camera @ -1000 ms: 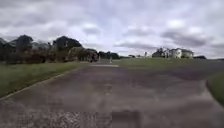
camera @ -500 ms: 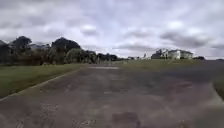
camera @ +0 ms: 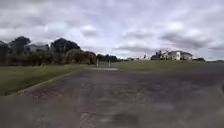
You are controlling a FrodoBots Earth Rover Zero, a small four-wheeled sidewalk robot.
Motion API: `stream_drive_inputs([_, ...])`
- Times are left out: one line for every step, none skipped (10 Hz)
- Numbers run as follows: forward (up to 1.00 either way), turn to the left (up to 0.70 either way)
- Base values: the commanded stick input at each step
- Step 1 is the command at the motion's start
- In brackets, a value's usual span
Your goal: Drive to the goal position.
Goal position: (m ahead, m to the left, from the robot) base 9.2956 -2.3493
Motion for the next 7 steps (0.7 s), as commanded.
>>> stream_drive_inputs([0.70,0.02])
stream_drive_inputs([0.70,0.02])
stream_drive_inputs([0.70,0.05])
stream_drive_inputs([0.70,0.03])
stream_drive_inputs([0.70,0.00])
stream_drive_inputs([0.70,0.00])
stream_drive_inputs([0.70,0.00])
